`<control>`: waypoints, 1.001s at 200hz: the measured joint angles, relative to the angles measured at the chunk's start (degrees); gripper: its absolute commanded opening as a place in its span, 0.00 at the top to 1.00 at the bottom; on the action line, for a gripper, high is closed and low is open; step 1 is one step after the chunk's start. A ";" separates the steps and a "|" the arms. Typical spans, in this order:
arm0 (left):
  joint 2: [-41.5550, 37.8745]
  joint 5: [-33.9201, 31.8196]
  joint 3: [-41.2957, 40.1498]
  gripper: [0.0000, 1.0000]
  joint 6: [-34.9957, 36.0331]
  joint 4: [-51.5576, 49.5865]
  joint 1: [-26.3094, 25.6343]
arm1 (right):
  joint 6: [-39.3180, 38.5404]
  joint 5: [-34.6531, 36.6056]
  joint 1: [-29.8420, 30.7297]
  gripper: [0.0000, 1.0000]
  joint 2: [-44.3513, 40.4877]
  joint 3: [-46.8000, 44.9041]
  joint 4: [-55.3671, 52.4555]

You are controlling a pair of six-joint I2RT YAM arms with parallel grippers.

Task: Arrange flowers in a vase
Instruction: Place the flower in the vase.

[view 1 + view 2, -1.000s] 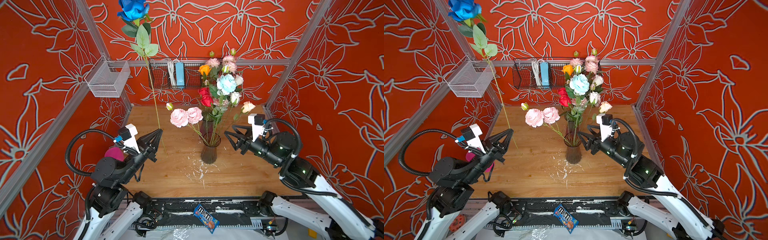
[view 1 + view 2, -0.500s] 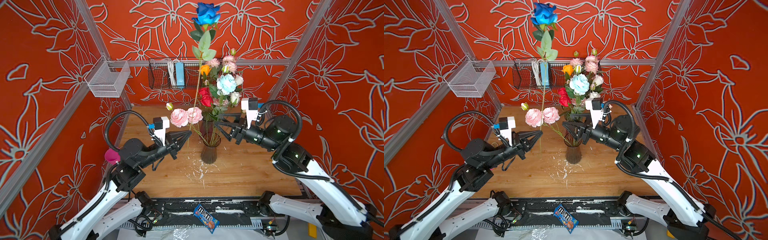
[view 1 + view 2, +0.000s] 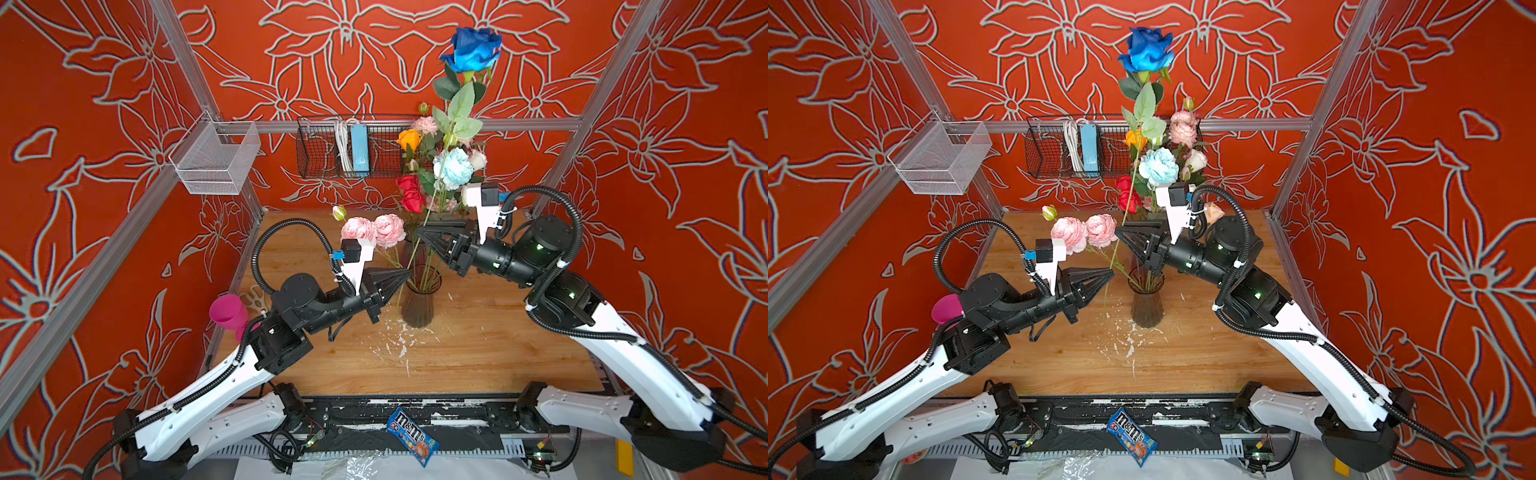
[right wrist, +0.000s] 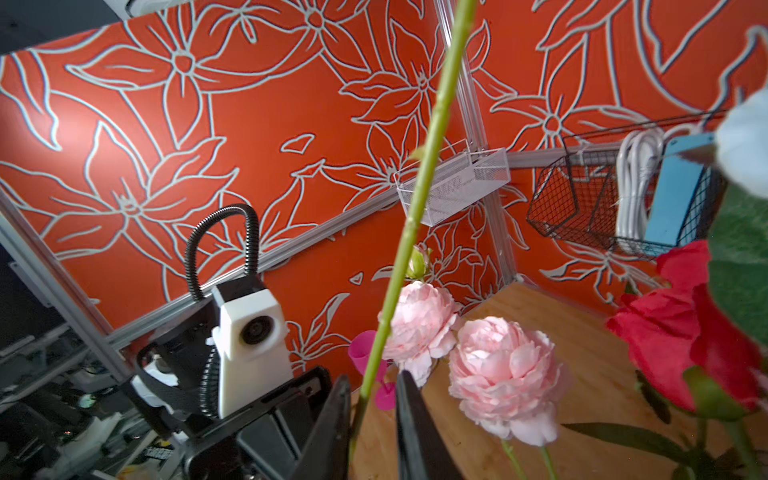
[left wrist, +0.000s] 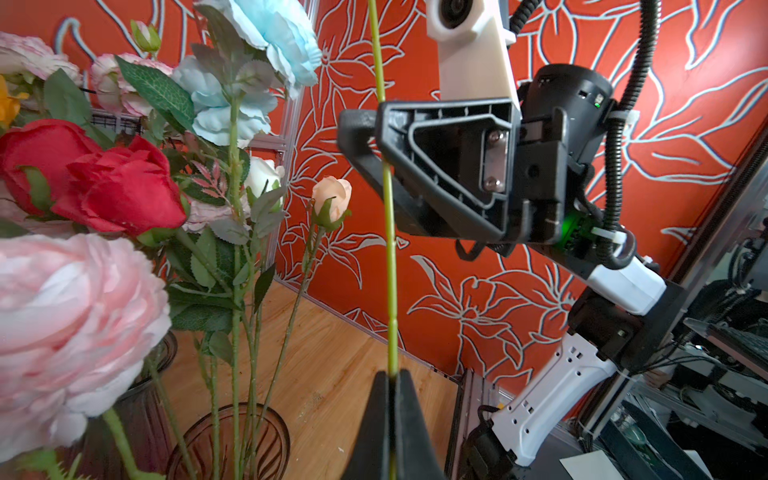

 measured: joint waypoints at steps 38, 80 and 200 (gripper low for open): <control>0.92 -1.09 -0.04 1.00 0.59 0.00 -0.13 | 0.42 -0.44 0.02 0.96 0.00 0.00 0.07; 1.03 -1.57 -0.04 0.49 1.20 0.00 -0.20 | 0.20 -0.57 0.02 1.00 0.00 0.00 0.09; -21.35 -14.99 -14.03 0.13 -0.81 -9.44 -0.24 | -12.66 15.23 0.04 1.00 -10.91 -10.54 -0.74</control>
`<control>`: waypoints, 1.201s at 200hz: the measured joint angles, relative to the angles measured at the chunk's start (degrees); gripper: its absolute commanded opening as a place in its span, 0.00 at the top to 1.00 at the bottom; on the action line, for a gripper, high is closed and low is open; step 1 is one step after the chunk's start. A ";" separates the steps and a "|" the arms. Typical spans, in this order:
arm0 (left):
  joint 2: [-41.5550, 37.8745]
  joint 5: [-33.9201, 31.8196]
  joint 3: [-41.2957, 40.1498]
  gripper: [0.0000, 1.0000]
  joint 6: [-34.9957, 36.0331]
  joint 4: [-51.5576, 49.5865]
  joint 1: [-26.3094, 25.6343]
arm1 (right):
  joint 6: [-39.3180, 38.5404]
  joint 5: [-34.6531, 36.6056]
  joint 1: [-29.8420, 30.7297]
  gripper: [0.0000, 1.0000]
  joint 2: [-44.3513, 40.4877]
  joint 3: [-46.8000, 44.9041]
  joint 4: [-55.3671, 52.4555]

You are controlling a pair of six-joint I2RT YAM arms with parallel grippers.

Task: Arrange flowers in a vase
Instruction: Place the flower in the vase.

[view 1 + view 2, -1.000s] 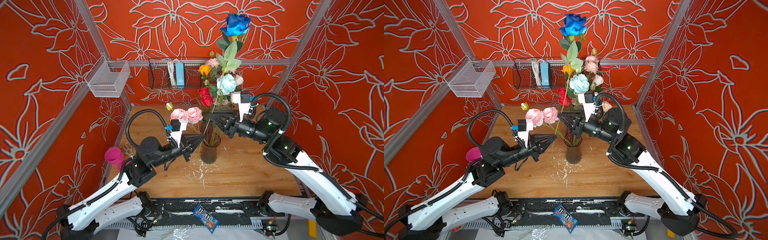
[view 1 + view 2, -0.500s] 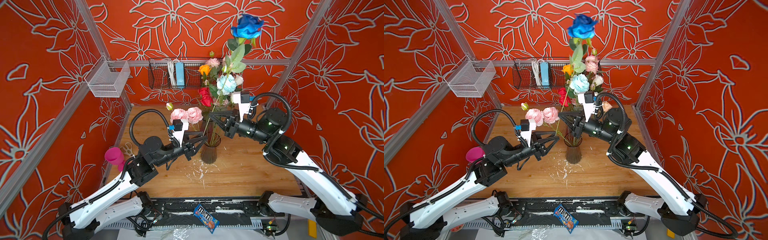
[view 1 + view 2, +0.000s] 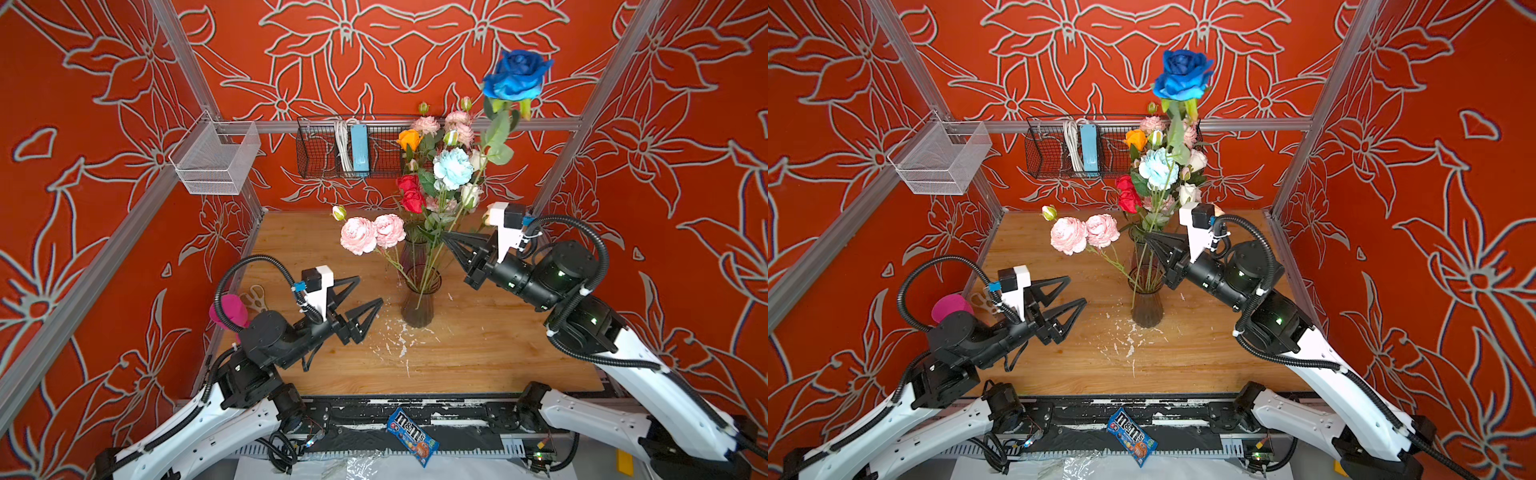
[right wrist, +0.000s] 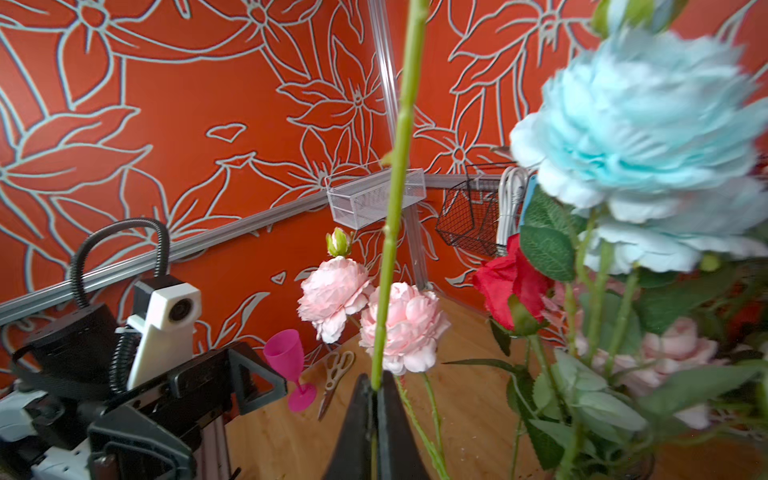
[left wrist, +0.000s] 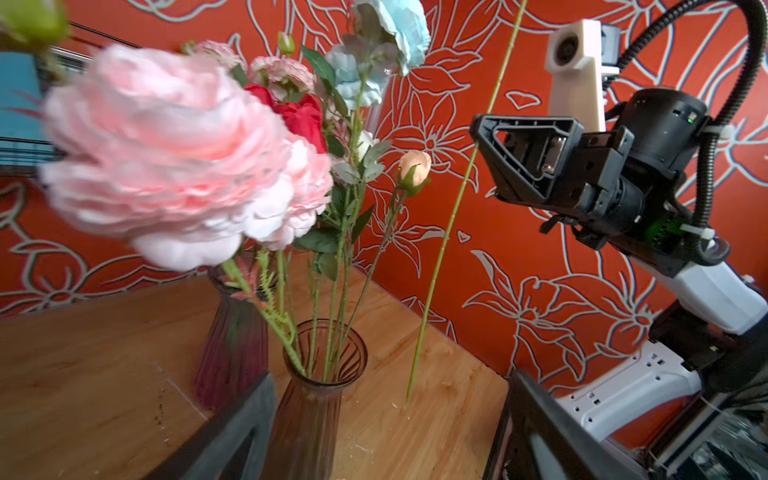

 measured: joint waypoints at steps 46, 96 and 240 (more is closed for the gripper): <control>-6.32 -5.95 -6.47 0.14 -2.51 -2.27 0.00 | -6.82 9.40 0.00 1.00 2.82 -1.77 5.68; -7.23 -8.85 -7.72 0.14 -3.43 -2.62 0.00 | -10.19 12.26 0.00 1.00 5.88 -7.39 8.96; -3.04 -11.23 -7.85 0.11 -4.66 -2.71 0.00 | -1.11 12.44 0.00 0.61 4.15 -19.04 1.99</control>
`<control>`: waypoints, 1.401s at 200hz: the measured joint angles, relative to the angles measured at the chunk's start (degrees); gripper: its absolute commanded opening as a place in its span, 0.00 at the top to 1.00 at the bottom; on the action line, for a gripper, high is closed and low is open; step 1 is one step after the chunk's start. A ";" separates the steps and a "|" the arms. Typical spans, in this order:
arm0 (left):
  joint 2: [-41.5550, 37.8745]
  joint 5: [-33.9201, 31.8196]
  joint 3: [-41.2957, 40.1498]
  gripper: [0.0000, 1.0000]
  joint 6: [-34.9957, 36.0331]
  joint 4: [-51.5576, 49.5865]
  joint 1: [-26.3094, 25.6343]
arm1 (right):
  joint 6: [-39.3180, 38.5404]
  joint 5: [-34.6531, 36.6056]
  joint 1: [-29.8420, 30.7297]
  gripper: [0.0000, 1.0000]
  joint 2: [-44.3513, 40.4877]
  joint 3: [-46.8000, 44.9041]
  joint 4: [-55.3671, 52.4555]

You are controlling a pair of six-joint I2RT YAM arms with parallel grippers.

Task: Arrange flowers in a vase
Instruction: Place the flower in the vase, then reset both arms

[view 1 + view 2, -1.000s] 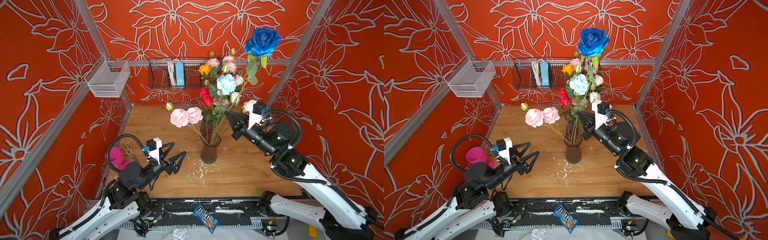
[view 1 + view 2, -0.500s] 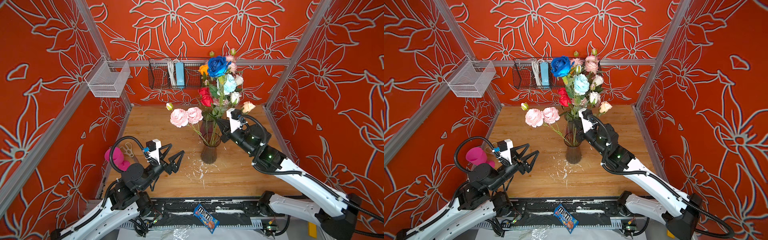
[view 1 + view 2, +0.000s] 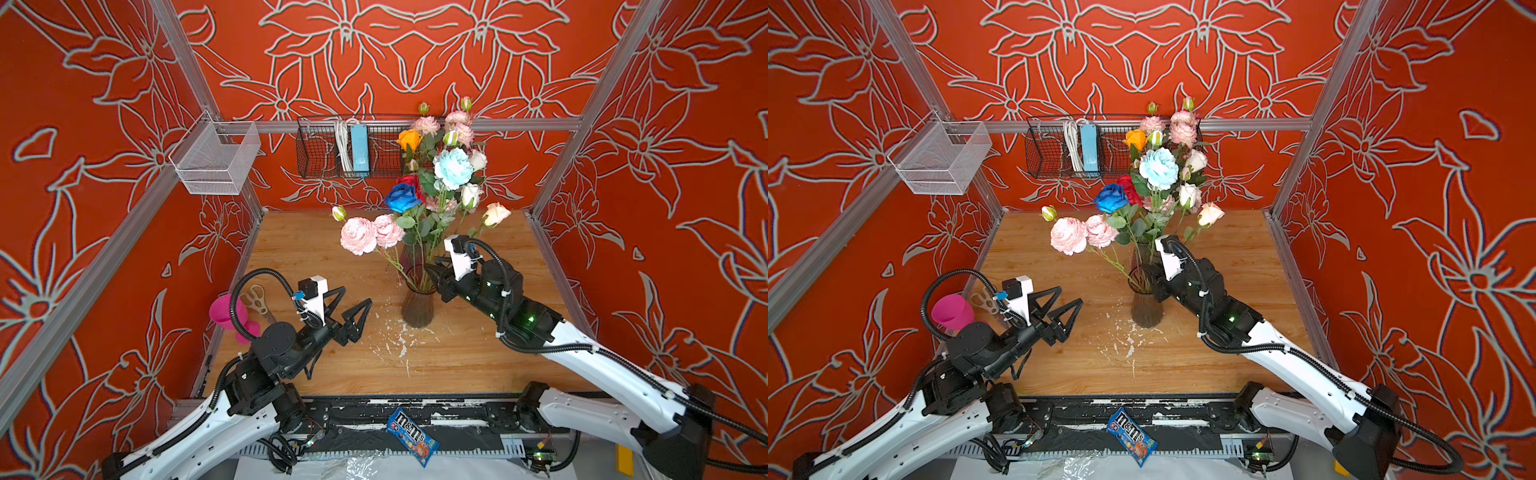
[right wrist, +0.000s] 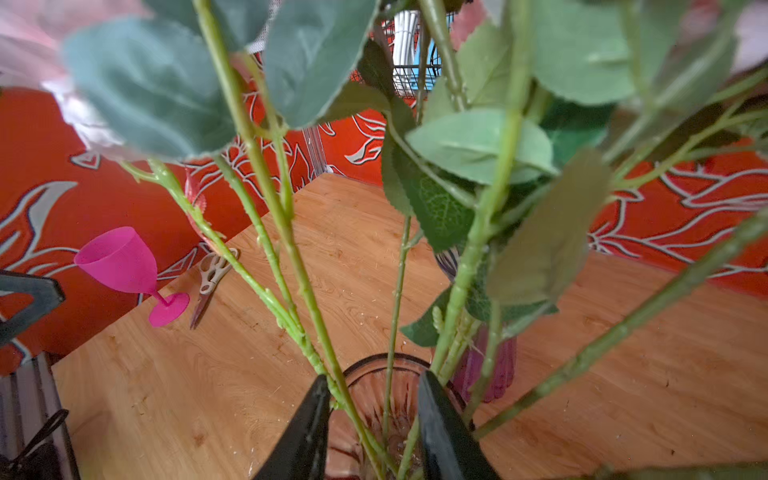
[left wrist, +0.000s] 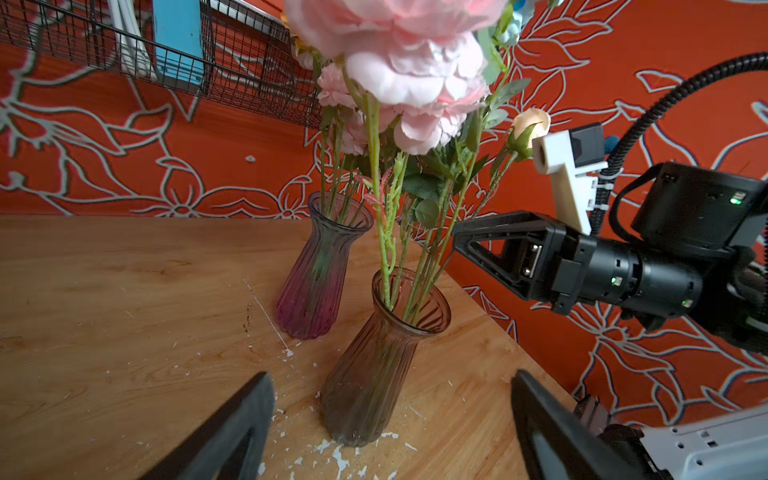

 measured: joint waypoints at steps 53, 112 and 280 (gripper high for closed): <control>3.56 -4.28 4.37 0.08 -1.07 -5.70 -0.11 | 1.79 -0.07 0.00 0.55 -8.00 -0.22 -5.81; 9.97 -18.71 19.52 0.02 -4.20 -25.86 -0.26 | 4.37 17.33 0.04 0.02 -22.21 -1.22 -19.34; 28.00 -12.76 -14.14 0.02 21.57 16.50 35.28 | -20.81 35.69 -15.80 0.03 -15.82 -22.43 5.40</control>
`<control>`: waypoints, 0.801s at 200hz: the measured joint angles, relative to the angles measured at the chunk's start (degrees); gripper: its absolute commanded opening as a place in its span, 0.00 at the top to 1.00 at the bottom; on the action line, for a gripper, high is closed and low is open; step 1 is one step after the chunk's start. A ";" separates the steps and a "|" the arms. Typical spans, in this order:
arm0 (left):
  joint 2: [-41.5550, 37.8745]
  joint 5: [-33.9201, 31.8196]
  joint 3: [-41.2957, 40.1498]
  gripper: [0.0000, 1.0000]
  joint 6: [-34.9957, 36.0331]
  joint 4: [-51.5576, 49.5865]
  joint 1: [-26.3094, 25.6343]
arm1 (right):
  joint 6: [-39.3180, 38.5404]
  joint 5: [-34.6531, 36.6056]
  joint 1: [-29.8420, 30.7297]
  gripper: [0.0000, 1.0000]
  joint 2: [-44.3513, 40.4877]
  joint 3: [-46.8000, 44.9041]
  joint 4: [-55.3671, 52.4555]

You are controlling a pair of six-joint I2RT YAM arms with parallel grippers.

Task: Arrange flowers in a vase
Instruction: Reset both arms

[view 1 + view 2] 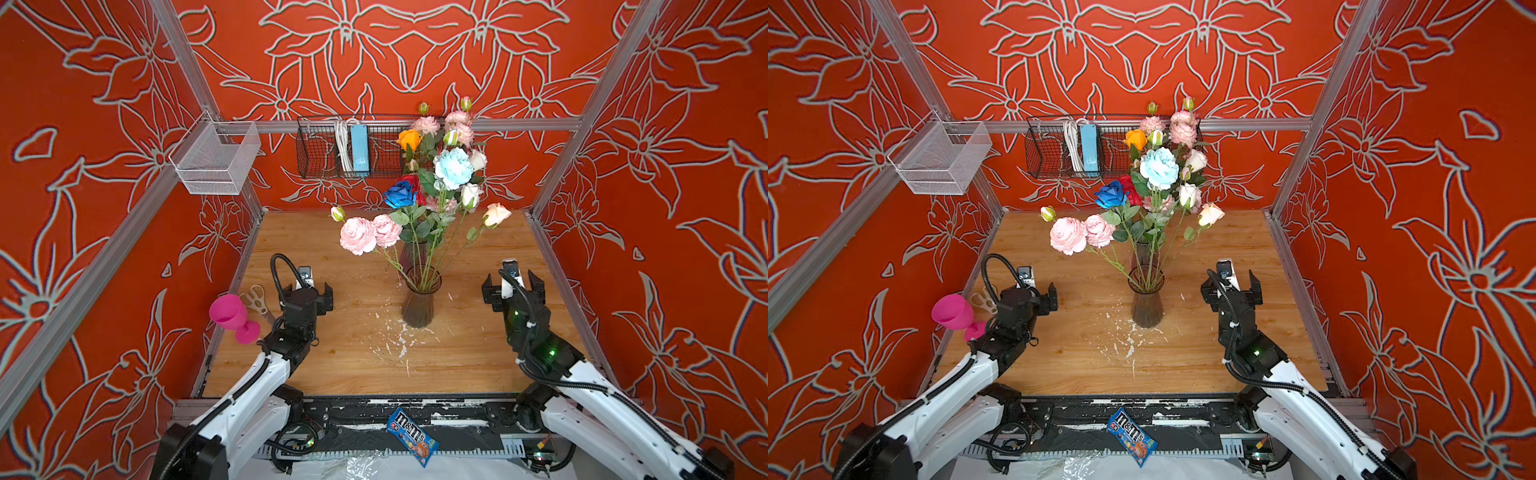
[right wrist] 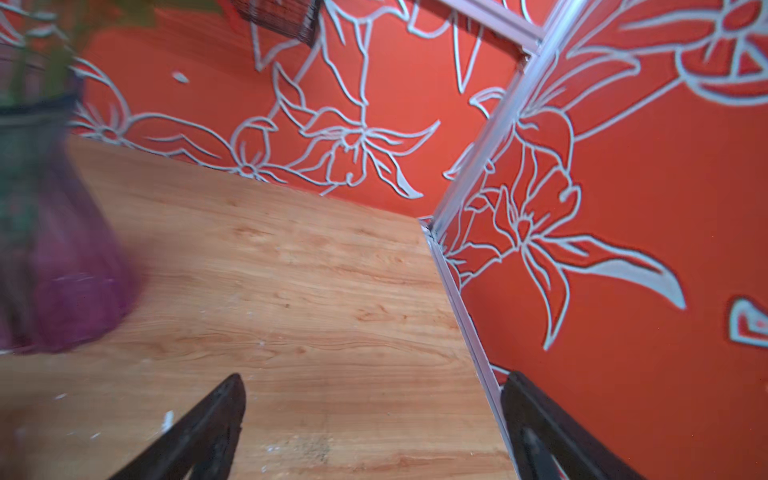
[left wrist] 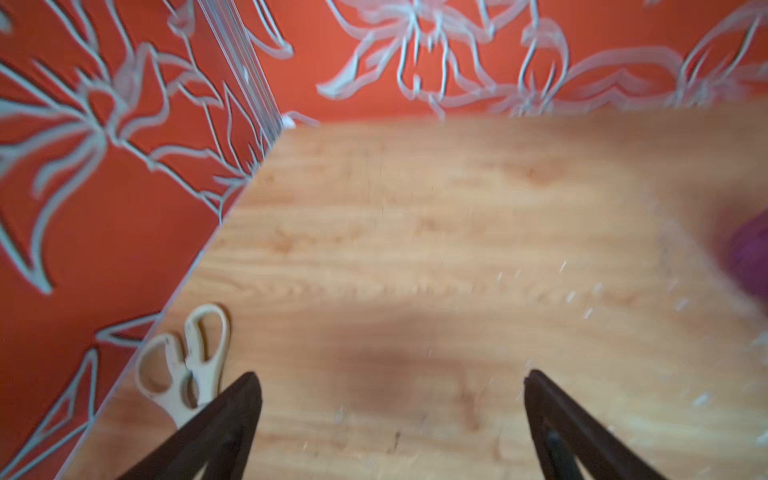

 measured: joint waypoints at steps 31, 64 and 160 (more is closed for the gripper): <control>9.99 4.46 -2.21 0.03 0.13 9.57 6.25 | -3.32 -6.16 -4.81 0.02 5.20 -3.30 6.62; 16.94 10.29 -2.14 0.03 -1.01 16.15 9.97 | -3.69 -11.98 -9.51 0.03 12.04 -9.81 13.46; 24.63 16.98 3.13 0.03 -2.51 19.47 12.68 | 5.81 -24.52 -21.03 0.03 37.73 -9.05 36.33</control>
